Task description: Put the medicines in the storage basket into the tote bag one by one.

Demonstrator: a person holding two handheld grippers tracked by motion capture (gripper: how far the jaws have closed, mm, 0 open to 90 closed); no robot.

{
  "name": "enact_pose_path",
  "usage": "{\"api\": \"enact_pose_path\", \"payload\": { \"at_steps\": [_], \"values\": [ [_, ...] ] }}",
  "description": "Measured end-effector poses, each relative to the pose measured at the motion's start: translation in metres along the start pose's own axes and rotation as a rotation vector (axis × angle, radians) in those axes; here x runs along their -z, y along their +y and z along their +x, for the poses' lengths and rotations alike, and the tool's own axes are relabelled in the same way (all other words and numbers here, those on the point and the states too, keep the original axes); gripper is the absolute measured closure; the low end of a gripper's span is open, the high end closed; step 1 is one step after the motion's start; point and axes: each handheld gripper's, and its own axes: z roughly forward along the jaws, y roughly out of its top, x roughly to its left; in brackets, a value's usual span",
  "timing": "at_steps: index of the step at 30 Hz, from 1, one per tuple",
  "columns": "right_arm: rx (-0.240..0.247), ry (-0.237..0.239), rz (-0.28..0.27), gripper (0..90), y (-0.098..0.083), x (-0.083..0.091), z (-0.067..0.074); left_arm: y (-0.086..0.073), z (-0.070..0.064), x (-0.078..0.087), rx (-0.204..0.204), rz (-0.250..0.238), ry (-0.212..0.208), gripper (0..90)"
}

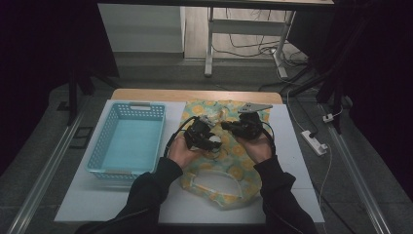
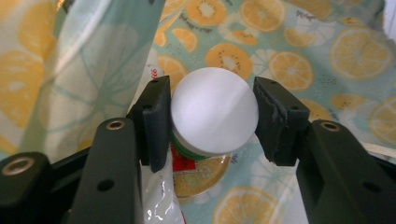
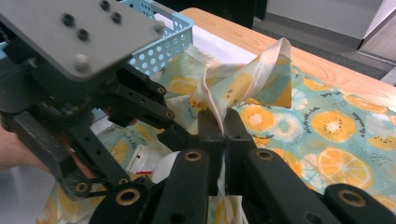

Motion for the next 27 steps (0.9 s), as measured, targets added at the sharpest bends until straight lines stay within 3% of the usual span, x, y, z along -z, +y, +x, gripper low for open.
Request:
{"api": "enact_pose_path", "payload": {
  "at_steps": [9,18,23,27],
  "values": [
    [0.002,0.002,-0.001,89.7,0.000,0.000,-0.001,-0.004,0.006,-0.003,0.030,-0.025,-0.023,47.6],
    [0.002,0.002,0.002,89.7,0.000,0.000,0.000,-0.002,0.002,0.017,0.035,-0.047,-0.050,23.6],
    [0.003,0.004,0.002,89.6,0.000,-0.001,0.001,-0.004,-0.006,0.025,0.027,-0.040,-0.075,16.0],
    [0.005,0.005,0.004,89.6,-0.001,-0.002,0.001,-0.008,-0.009,0.032,0.028,-0.061,-0.098,10.7]
  ]
}}
